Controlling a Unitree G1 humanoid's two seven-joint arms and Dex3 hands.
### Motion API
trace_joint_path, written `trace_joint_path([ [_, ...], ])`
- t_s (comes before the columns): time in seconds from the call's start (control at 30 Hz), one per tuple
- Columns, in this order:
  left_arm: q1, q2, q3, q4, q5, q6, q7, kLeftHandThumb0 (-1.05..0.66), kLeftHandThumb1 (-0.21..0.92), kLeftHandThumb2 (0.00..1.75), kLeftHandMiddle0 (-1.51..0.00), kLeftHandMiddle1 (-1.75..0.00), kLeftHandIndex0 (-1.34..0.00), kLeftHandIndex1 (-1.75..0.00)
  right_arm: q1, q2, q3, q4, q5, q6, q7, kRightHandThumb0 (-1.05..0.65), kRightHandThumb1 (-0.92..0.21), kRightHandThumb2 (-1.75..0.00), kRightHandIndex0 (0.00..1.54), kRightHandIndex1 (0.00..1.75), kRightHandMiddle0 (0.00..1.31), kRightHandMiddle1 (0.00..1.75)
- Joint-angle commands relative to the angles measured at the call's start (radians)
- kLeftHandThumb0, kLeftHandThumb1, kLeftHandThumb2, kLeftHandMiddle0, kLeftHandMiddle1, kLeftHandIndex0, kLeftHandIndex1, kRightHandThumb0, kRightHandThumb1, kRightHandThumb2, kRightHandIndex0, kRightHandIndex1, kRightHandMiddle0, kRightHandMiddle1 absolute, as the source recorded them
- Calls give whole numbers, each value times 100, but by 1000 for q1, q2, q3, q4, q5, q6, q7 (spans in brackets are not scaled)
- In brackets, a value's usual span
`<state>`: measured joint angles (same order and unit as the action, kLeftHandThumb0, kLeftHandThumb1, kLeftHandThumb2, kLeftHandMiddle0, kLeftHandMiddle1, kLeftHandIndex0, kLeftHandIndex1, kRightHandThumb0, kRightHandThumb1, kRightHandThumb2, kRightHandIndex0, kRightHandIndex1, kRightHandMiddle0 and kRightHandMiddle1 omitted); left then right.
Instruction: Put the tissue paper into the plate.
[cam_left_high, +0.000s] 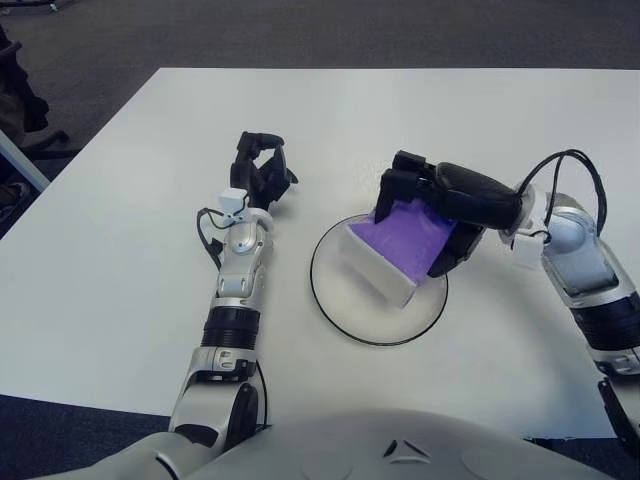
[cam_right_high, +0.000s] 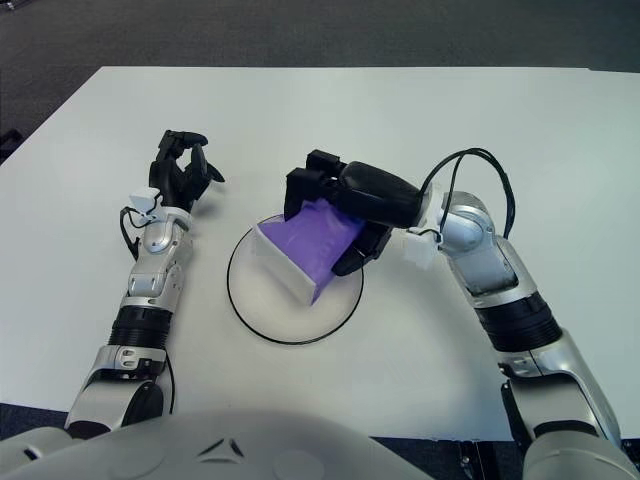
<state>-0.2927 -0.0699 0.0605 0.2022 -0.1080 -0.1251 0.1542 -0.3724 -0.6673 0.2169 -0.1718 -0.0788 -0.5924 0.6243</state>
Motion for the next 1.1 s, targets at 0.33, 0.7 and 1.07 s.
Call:
trace_joint_path([
  [0.33, 151, -50, -10, 86, 12, 12, 13, -37, 78, 71, -86, -175, -29, -175, -75, 22, 1, 72, -143, -175, -26, 0, -79, -57, 46, 135, 30, 171],
  [0.7, 151, -52, -9, 87, 8, 14, 12, -37, 78, 71, -85, -175, -29, -175, -55, 61, -18, 121, -211, -273, -110, -23, -92, -32, 31, 19, 14, 40],
  [1.07, 147, -53, -8, 93, 7, 16, 13, -36, 78, 70, -85, -175, -29, -175, -31, 68, -31, 92, -180, -259, -152, -15, -92, -31, 5, 0, 8, 12],
])
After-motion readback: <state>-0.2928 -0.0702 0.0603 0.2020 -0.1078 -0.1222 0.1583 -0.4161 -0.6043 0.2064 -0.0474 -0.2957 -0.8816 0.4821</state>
